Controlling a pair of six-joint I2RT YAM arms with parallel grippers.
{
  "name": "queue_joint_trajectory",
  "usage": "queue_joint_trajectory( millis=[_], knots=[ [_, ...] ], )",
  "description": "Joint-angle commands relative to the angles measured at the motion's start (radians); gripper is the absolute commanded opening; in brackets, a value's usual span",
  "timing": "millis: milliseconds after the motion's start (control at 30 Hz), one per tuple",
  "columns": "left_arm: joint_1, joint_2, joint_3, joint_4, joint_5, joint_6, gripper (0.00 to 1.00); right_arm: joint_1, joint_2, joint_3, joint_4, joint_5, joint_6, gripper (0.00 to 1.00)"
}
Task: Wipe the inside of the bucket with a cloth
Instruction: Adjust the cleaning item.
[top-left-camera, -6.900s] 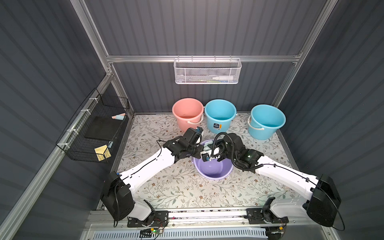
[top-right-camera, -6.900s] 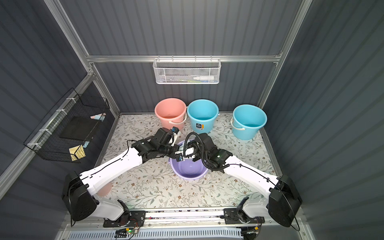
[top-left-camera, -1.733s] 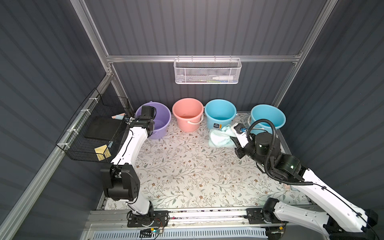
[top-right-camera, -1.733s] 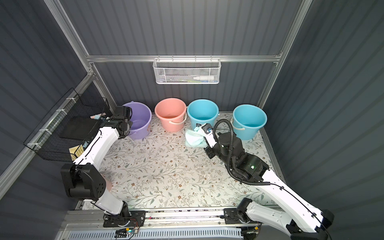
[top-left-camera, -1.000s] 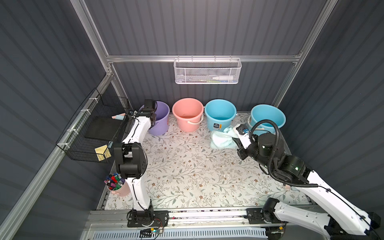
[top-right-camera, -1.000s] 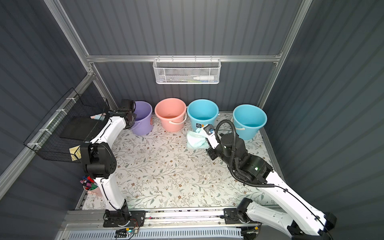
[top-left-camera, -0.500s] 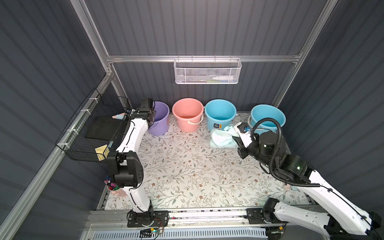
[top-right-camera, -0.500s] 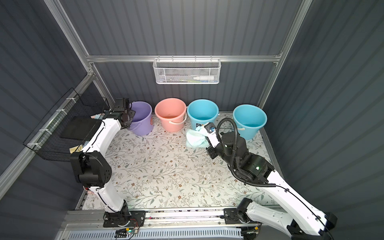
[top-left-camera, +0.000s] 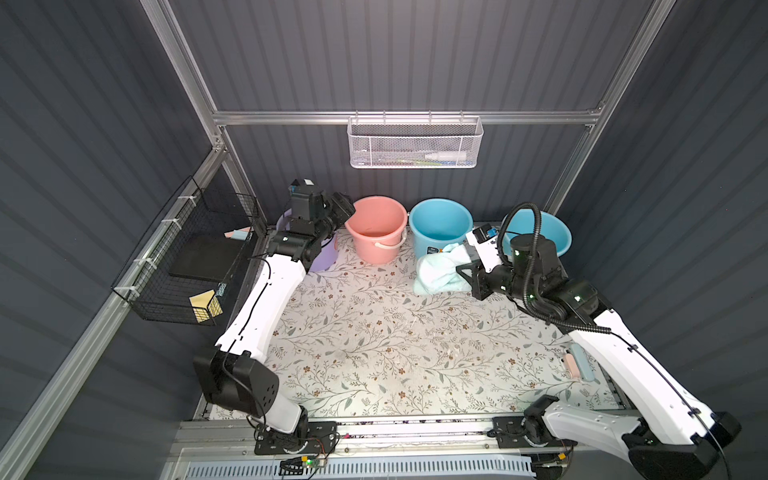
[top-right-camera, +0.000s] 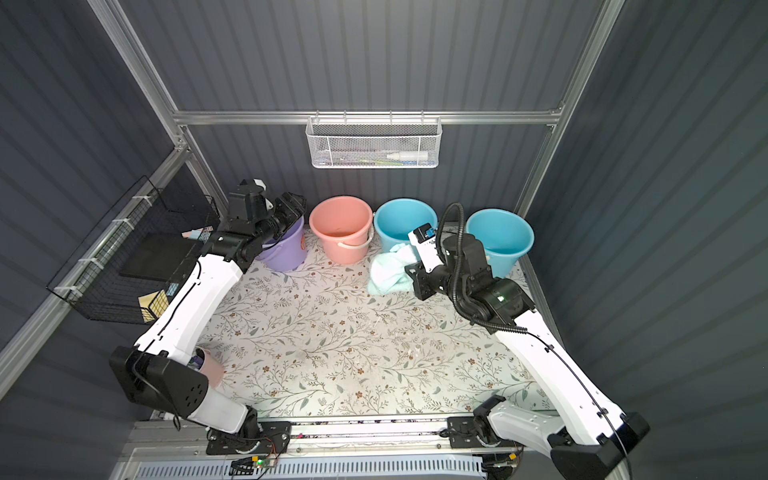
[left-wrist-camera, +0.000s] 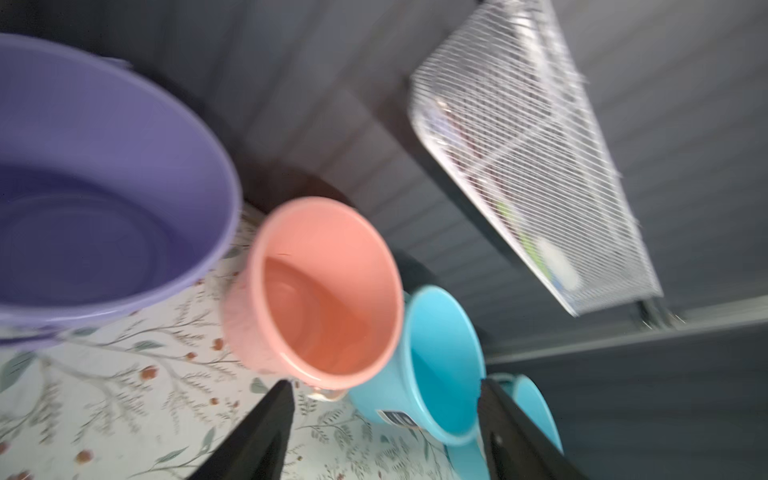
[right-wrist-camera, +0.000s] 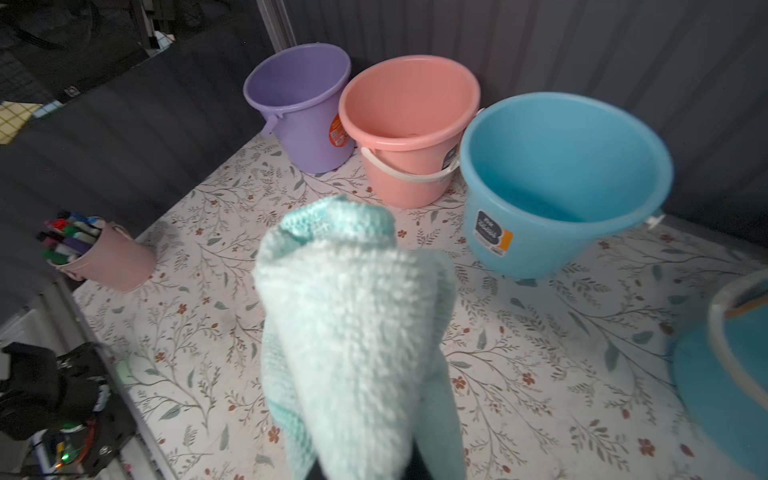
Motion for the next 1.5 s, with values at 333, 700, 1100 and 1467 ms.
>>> queue_joint_trajectory(
  millis=[333,700,1100,1467],
  knots=[
    [-0.197,-0.061,-0.012,0.213,0.671,0.420,0.87,-0.033,0.019,0.076,0.030,-0.407,0.031,0.00],
    [-0.339,-0.069,-0.035,0.057,0.801,0.608,0.91,-0.032,0.028,0.151,-0.020,-0.436,0.021,0.00],
    [-0.417,-0.074,-0.052,0.000,0.876,0.686,0.83,-0.032,0.033,0.175,-0.052,-0.363,0.008,0.00],
    [-0.423,-0.106,-0.085,0.055,0.946,0.685,0.85,-0.035,0.028,0.183,-0.045,-0.358,0.017,0.00]
  ],
)
